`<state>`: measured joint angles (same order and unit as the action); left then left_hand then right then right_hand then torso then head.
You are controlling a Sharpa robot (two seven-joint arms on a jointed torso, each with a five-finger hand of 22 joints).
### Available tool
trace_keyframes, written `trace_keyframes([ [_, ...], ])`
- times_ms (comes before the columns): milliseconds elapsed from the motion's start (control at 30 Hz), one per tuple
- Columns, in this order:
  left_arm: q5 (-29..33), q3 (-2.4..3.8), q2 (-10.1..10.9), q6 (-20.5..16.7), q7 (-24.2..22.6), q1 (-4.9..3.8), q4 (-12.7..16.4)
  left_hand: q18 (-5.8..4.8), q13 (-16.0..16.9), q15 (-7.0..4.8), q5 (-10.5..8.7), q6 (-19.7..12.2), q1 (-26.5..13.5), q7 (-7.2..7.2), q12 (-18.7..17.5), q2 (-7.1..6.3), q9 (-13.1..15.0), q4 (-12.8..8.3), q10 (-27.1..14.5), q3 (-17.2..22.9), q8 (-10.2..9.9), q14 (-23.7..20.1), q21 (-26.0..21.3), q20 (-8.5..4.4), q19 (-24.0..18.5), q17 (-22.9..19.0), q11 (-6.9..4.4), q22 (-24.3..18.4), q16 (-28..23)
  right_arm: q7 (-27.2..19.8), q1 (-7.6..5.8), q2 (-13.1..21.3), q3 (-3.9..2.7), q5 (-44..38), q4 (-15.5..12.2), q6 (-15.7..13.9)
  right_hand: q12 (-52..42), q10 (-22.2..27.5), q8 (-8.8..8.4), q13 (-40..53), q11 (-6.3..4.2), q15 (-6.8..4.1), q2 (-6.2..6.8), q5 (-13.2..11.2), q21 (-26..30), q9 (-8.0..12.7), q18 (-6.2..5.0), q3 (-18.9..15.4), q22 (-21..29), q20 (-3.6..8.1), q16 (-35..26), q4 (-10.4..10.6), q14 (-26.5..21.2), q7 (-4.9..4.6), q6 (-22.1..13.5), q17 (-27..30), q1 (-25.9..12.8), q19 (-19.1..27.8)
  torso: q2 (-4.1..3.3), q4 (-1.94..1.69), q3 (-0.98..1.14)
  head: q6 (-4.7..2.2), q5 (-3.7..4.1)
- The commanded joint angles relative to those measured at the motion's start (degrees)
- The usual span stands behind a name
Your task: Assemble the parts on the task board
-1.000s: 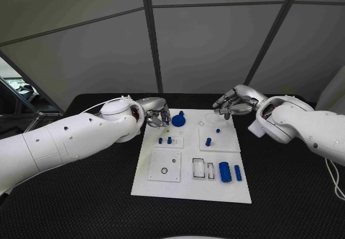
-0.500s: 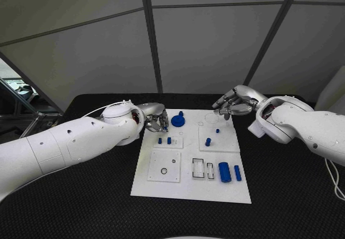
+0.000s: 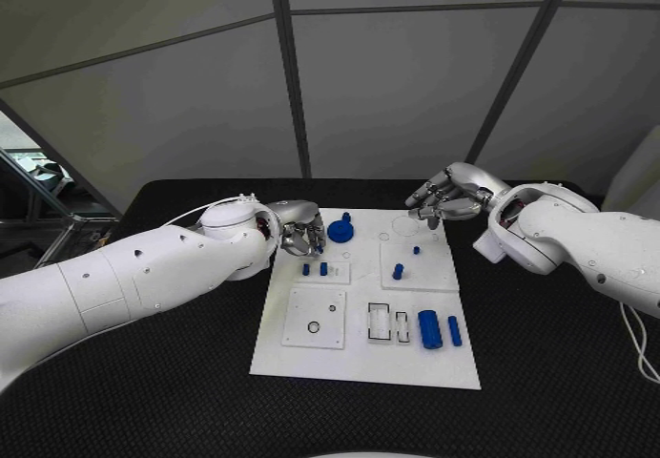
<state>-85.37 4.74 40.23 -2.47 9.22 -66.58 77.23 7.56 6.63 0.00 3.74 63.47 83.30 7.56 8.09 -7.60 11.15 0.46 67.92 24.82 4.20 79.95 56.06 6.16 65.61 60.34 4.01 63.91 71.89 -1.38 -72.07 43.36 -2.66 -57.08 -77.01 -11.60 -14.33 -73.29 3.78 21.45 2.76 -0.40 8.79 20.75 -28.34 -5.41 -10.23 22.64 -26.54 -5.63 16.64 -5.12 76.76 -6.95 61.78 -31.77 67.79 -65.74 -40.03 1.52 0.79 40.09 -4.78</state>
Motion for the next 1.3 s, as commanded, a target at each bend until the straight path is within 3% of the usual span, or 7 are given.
trace_keyframes([
  [33, 0.4, -0.03, -0.1, 0.6, 0.1, 0.02, 0.0, 0.86, -0.1, -0.11, -0.12, 0.5, -0.5, -0.06, -0.2, -0.01, 0.0, 0.2, 0.4, 0.2, -0.3, 0.4, 0.0, -0.01, 0.1, -0.1, 0.14, 0.0, 0.0, -0.5, -0.10, -0.1, -0.03, 0.0, 0.0, 0.3, 0.3, 0.2, 0.06, -0.1, 0.01, 0.09, -0.27, 0.3, 0.4, -0.1, -0.12, 0.1, 0.0, -0.24, -0.4, 0.0, 0.1, -0.13, 0.4, 0.1, 0.1, 0.2, -0.03, -0.02, 0.01, -0.10, 0.14],
  [1133, 0.4, -0.08, -1.4, 2.5, 1.9, 0.05, -1.8, 1.04, -0.4, 0.01, -0.32, -0.2, -0.5, 0.18, -0.6, -0.38, -0.5, -0.1, 0.1, 0.6, -0.6, 0.0, -1.0, 0.05, -0.6, -0.9, 0.34, -0.5, -0.4, -0.3, -0.07, 0.0, -0.03, -0.1, -0.2, 0.5, 0.3, 0.2, 0.04, -0.1, 0.00, 0.09, -0.31, 0.4, 0.4, -0.1, -0.13, 0.1, 0.1, -0.25, -0.5, 0.1, 0.1, -0.13, 0.4, 0.1, 0.0, 0.1, 0.03, -0.02, 0.04, 0.19, 0.20],
  [1300, 0.4, -0.08, -1.5, 2.6, 1.7, 0.05, -1.8, 1.07, -0.7, 0.18, -0.47, -3.0, -1.1, 0.23, -1.1, -1.49, -1.7, -0.1, 0.0, 0.7, -0.8, -0.2, -1.3, 0.21, -0.7, -1.3, 0.43, -0.6, -0.4, -0.2, -0.07, 0.0, -0.03, -0.1, -0.2, 0.7, 0.4, 0.2, 0.02, -0.2, 0.02, 0.10, -0.31, 0.3, 0.5, -0.1, -0.13, 0.1, 0.1, -0.26, -0.6, 0.1, 0.2, -0.14, 0.4, 0.1, 0.0, 0.1, 0.03, -0.03, 0.03, 0.11, 0.17],
])
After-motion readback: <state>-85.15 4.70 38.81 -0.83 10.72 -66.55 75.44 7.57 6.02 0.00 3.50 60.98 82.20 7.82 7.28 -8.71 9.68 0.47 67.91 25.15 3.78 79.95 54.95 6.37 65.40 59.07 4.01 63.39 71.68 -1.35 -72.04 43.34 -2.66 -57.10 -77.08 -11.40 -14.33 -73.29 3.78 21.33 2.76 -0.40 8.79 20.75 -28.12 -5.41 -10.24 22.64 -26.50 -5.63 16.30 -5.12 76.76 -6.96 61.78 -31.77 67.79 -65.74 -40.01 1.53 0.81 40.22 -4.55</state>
